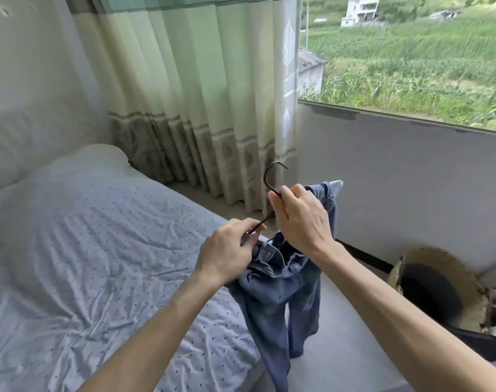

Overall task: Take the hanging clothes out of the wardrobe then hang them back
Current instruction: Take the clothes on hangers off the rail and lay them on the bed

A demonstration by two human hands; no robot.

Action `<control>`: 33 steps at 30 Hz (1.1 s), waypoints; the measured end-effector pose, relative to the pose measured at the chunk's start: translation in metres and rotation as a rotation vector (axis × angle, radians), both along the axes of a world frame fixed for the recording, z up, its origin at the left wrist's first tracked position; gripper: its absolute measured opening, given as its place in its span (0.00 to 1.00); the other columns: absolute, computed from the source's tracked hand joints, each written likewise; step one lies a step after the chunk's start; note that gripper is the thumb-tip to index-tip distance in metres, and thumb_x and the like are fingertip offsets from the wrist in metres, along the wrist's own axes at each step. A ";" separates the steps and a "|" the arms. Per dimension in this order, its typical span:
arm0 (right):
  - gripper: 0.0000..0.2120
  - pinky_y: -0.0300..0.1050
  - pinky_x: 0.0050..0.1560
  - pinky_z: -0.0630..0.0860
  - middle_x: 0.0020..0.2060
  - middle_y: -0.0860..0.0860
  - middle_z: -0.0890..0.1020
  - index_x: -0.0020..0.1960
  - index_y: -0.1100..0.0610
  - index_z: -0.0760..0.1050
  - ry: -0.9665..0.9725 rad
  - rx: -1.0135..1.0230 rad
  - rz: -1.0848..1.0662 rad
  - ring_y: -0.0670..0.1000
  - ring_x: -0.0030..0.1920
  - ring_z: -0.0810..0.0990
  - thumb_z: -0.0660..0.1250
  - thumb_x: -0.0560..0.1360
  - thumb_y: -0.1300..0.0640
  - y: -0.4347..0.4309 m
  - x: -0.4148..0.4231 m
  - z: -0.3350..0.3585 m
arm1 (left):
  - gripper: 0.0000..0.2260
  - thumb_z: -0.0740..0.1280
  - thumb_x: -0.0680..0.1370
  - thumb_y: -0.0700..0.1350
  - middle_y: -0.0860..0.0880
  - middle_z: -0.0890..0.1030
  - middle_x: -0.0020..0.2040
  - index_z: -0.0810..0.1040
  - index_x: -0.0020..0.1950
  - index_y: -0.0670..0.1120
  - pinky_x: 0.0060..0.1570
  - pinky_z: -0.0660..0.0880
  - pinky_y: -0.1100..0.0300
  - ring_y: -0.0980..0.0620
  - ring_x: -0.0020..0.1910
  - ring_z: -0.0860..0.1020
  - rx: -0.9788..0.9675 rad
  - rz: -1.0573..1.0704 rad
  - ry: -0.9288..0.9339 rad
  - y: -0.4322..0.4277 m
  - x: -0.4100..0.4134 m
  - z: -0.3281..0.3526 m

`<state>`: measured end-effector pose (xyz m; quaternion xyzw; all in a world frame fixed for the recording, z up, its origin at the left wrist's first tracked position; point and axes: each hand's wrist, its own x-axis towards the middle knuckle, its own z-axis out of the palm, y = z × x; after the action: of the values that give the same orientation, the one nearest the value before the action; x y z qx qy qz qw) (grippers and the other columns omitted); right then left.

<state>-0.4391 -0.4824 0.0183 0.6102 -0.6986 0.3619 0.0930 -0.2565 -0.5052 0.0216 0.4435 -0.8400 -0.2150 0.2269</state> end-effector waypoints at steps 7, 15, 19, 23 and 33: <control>0.19 0.47 0.52 0.76 0.65 0.45 0.71 0.67 0.48 0.69 -0.188 -0.039 0.184 0.50 0.56 0.78 0.62 0.79 0.42 -0.054 -0.011 0.005 | 0.10 0.72 0.76 0.42 0.60 0.86 0.46 0.86 0.50 0.57 0.59 0.78 0.53 0.59 0.50 0.83 0.275 0.145 0.301 -0.068 0.032 0.012; 0.28 0.50 0.73 0.58 0.76 0.55 0.63 0.76 0.57 0.61 -0.282 0.547 -0.050 0.59 0.74 0.63 0.60 0.81 0.45 -0.113 -0.015 -0.128 | 0.14 0.71 0.75 0.33 0.54 0.87 0.46 0.86 0.46 0.52 0.55 0.76 0.63 0.57 0.48 0.82 0.420 0.291 0.463 -0.203 0.109 -0.008; 0.33 0.52 0.75 0.58 0.79 0.53 0.56 0.80 0.53 0.53 -0.233 0.925 -0.063 0.59 0.77 0.56 0.57 0.80 0.41 -0.152 0.017 -0.193 | 0.14 0.70 0.76 0.32 0.62 0.85 0.38 0.85 0.46 0.52 0.45 0.76 0.73 0.62 0.44 0.81 0.467 0.343 0.456 -0.288 0.144 -0.053; 0.34 0.53 0.75 0.59 0.80 0.54 0.53 0.81 0.51 0.49 -0.147 1.148 -0.025 0.60 0.78 0.54 0.57 0.80 0.42 -0.190 0.047 -0.239 | 0.11 0.71 0.76 0.36 0.60 0.85 0.43 0.84 0.48 0.53 0.55 0.75 0.65 0.58 0.50 0.81 0.444 0.419 0.367 -0.366 0.172 -0.123; 0.42 0.59 0.77 0.51 0.80 0.53 0.38 0.80 0.45 0.36 -0.072 1.411 -0.063 0.65 0.79 0.43 0.57 0.77 0.34 -0.263 0.112 -0.349 | 0.10 0.67 0.80 0.45 0.51 0.79 0.54 0.82 0.55 0.59 0.33 0.66 0.62 0.51 0.44 0.75 0.390 0.479 -0.038 -0.492 0.212 -0.298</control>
<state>-0.3267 -0.7450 -0.3307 0.4918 -0.7864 -0.1602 -0.3376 -0.0443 -0.9975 -0.2766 0.6680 -0.6586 -0.3043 0.1657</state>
